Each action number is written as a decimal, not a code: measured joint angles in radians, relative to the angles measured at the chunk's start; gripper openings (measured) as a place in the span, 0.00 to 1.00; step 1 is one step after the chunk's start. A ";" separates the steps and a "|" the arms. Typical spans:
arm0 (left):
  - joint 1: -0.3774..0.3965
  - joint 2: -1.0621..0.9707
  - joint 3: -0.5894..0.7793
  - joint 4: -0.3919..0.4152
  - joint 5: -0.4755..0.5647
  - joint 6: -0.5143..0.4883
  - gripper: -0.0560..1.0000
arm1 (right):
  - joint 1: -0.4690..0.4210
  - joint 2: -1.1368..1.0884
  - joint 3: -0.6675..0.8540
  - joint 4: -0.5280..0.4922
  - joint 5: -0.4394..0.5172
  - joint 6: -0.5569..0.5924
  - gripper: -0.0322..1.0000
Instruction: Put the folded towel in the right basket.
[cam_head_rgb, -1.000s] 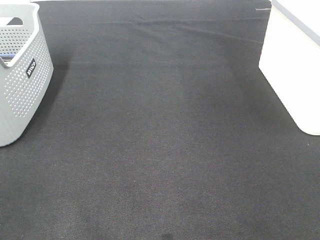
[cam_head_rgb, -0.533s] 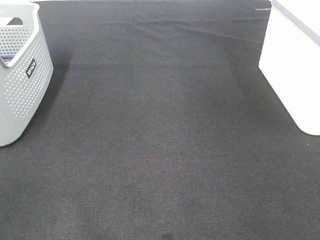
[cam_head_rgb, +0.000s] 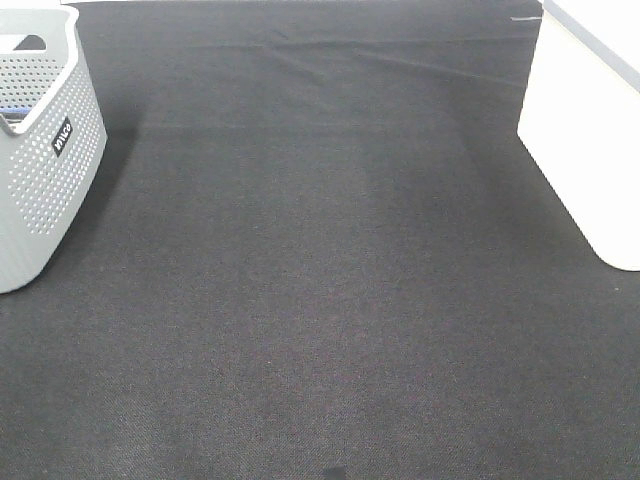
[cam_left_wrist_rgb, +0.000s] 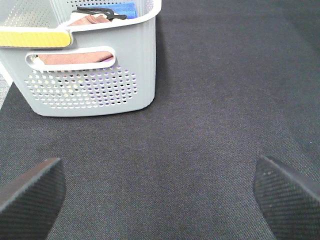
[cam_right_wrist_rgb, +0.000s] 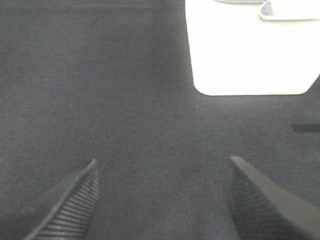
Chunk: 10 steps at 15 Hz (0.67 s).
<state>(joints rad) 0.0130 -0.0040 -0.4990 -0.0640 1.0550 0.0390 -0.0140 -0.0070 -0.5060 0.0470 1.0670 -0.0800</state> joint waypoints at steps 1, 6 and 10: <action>0.000 0.000 0.000 0.000 0.000 0.000 0.97 | 0.000 0.000 0.000 0.001 0.000 0.000 0.68; 0.000 0.000 0.000 0.000 0.000 0.000 0.97 | 0.000 0.000 0.000 0.002 0.000 0.000 0.68; 0.000 0.000 0.000 0.000 0.000 0.000 0.97 | 0.000 0.000 0.000 0.002 0.000 0.000 0.68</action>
<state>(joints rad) 0.0130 -0.0040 -0.4990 -0.0640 1.0550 0.0390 -0.0140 -0.0070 -0.5060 0.0490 1.0670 -0.0800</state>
